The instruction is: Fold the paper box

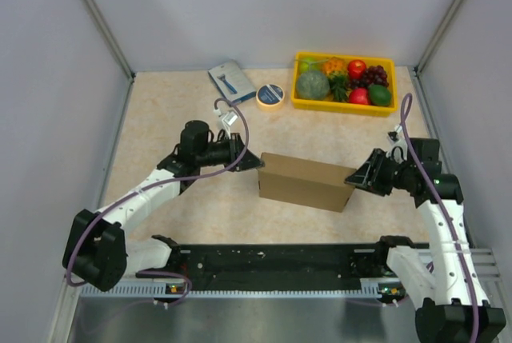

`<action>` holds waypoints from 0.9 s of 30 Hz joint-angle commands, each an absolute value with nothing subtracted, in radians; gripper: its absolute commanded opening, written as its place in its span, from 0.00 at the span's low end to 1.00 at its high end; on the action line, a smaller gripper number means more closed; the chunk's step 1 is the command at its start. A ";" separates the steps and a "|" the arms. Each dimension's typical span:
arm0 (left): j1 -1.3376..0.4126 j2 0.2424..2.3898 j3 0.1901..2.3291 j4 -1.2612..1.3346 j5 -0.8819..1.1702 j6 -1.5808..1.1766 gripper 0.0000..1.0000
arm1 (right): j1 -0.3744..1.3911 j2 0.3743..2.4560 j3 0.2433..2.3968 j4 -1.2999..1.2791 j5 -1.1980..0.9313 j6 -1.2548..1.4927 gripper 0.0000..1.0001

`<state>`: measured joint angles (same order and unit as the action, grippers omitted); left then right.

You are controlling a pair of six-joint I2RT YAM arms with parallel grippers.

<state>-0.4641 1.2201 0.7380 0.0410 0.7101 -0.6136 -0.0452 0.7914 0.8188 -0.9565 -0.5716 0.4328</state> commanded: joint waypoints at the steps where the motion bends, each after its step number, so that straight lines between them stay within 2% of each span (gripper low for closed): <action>1: -0.463 1.275 0.640 0.044 0.703 -0.580 0.16 | -0.071 0.819 0.761 -0.927 -0.509 0.413 0.23; 4: -0.463 1.256 0.626 0.020 0.678 -0.555 0.14 | -0.074 0.818 0.765 -0.927 -0.500 0.413 0.22; 5: -0.463 1.250 0.629 0.012 0.683 -0.554 0.16 | -0.074 0.816 0.767 -0.927 -0.506 0.413 0.23; 9: -0.462 1.189 0.695 -0.049 0.701 -0.560 0.53 | -0.074 0.805 0.813 -0.925 -0.575 0.426 0.33; 11: -0.462 1.163 0.755 -0.086 0.675 -0.546 0.59 | -0.074 0.795 0.854 -0.925 -0.578 0.426 0.38; 12: -0.462 1.160 0.773 -0.113 0.670 -0.540 0.62 | -0.074 0.798 0.868 -0.923 -0.580 0.423 0.44; 13: -0.462 1.161 0.803 -0.120 0.669 -0.532 0.73 | -0.074 0.804 0.891 -0.913 -0.580 0.413 0.48; 15: -0.462 1.173 0.825 -0.129 0.663 -0.523 0.73 | -0.072 0.821 0.905 -0.913 -0.584 0.400 0.51; 21: -0.471 1.216 0.831 -0.114 0.676 -0.511 0.64 | -0.064 0.845 0.853 -0.824 -0.693 0.374 0.57; 26: -0.508 1.227 0.776 -0.075 0.654 -0.528 0.58 | -0.006 0.848 0.830 -0.798 -0.655 0.391 0.57; 27: -0.509 1.224 0.764 -0.066 0.647 -0.532 0.54 | 0.038 0.851 0.824 -0.795 -0.638 0.394 0.57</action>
